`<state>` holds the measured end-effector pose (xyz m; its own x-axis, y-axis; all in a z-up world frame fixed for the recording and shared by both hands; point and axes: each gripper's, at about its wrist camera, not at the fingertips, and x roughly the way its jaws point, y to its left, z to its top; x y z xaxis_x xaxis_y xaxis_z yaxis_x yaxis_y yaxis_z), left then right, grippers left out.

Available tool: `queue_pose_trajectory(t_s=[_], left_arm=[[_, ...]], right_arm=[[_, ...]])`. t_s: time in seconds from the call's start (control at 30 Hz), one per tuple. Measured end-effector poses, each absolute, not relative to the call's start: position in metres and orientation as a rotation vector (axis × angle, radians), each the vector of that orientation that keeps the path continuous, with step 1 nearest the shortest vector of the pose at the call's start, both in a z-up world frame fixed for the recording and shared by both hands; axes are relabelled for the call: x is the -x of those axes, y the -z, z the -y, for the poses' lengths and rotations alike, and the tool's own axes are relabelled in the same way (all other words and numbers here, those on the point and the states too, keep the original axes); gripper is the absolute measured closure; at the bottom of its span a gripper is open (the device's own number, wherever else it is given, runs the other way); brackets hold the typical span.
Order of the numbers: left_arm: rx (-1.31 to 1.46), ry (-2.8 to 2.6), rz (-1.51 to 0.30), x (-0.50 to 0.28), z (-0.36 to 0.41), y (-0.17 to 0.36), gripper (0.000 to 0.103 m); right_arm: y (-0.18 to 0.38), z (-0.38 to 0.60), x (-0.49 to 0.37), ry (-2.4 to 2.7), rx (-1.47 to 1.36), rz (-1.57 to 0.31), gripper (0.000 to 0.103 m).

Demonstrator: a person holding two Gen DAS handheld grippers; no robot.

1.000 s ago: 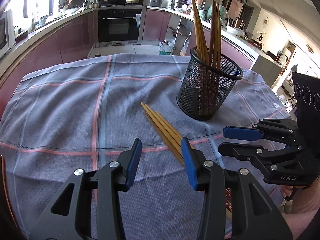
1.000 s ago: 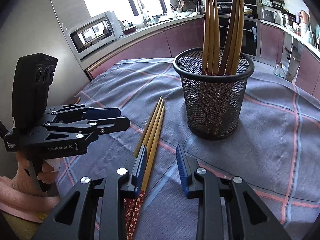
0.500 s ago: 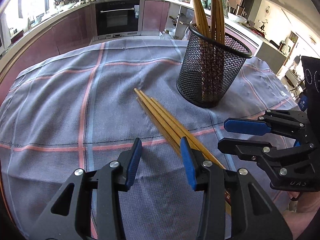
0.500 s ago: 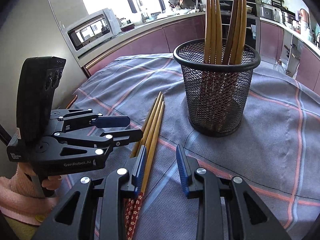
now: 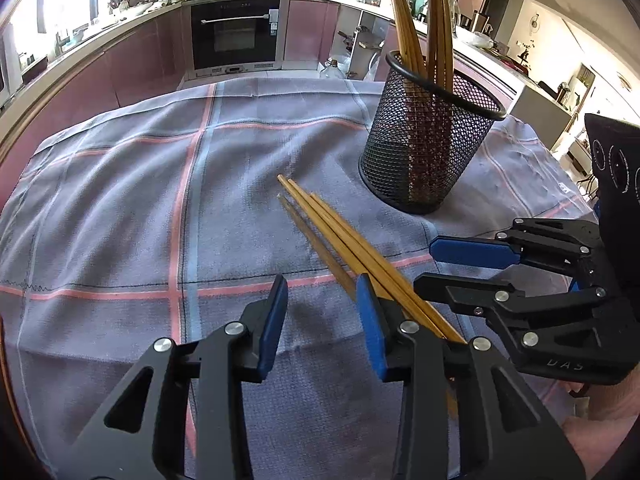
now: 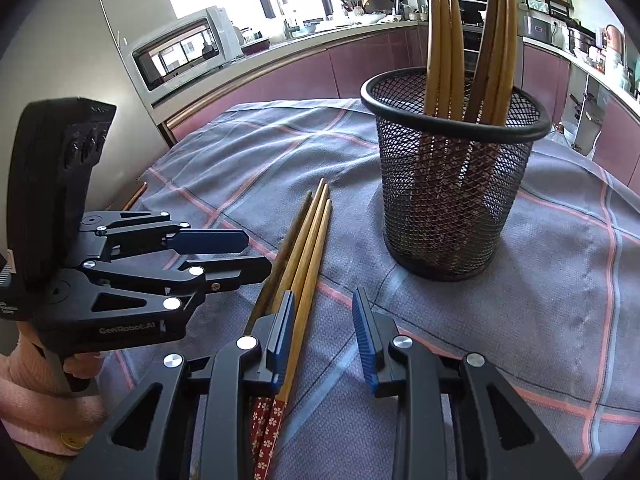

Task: Organize utensils
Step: 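Lower the right gripper toward the remaining chopsticks on the cloth, then close the right gripper on one chopstick and lift it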

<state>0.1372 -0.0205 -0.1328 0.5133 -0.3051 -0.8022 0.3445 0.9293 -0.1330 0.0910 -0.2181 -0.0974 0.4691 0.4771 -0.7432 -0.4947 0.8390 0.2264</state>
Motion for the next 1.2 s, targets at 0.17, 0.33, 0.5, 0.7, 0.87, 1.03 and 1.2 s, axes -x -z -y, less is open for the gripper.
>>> queue_pose_trajectory(t_s=[0.17,0.33,0.5,0.7,0.87,1.03,1.2], left_arm=[[-0.046,0.400,-0.950,-0.138,0.025,0.132,0.067],[-0.059,0.391,-0.962,-0.139,0.027,0.137,0.068],[-0.060,0.397,-0.967,-0.140,0.024,0.137,0.070],[-0.072,0.405,-0.975,-0.143,0.023,0.138,0.073],[-0.102,0.403,-0.978,-0.149,0.027,0.138,0.073],[-0.096,0.396,-0.979,-0.153,0.027,0.138,0.084],[-0.073,0.384,-0.975,-0.151,0.026,0.137,0.089]], right_arm=[[0.100,0.213,-0.092,-0.577,0.055,-0.907,0.075],[0.103,0.207,-0.093,-0.569,0.091,-0.909,0.075],[0.103,0.204,-0.095,-0.555,0.106,-0.908,0.078],[0.104,0.200,-0.099,-0.544,0.108,-0.912,0.080],[0.105,0.189,-0.103,-0.531,0.141,-0.902,0.080],[0.106,0.187,-0.108,-0.522,0.132,-0.894,0.093],[0.106,0.193,-0.109,-0.525,0.100,-0.901,0.096]])
